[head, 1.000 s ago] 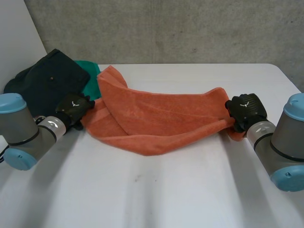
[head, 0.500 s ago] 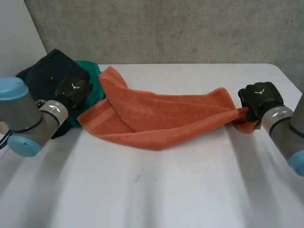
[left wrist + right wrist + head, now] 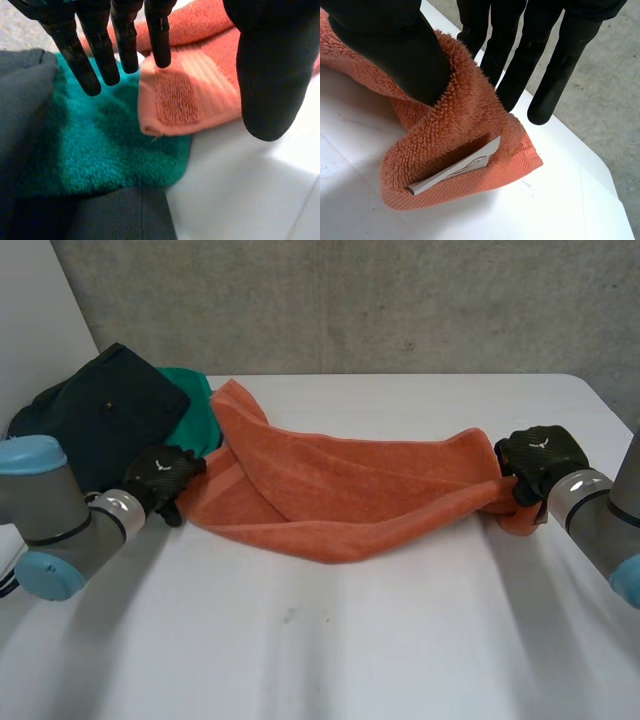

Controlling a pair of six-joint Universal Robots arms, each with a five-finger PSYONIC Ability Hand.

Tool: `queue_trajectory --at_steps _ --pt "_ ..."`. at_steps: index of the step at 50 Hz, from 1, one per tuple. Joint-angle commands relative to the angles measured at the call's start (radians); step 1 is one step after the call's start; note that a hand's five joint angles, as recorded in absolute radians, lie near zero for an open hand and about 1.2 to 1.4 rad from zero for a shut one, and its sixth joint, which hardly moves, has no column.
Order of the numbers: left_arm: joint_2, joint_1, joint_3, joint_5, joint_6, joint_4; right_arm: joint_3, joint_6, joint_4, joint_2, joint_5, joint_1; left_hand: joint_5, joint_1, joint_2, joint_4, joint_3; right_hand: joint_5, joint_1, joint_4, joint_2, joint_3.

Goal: Fold the laundry.

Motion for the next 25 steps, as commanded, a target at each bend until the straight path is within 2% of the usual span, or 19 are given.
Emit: queue_trajectory --at_steps 1,25 --pt "-0.066 0.0 0.102 -0.001 0.005 -0.059 0.002 -0.001 -0.001 0.019 0.0 0.0 0.078 0.078 0.061 0.074 0.057 0.212 0.271 0.195 0.216 0.204" --pt "-0.16 -0.024 0.281 -0.001 -0.001 -0.051 0.017 -0.013 -0.001 0.047 0.0 0.006 0.21 0.21 0.193 0.206 0.189 0.212 0.271 0.195 0.216 0.204"
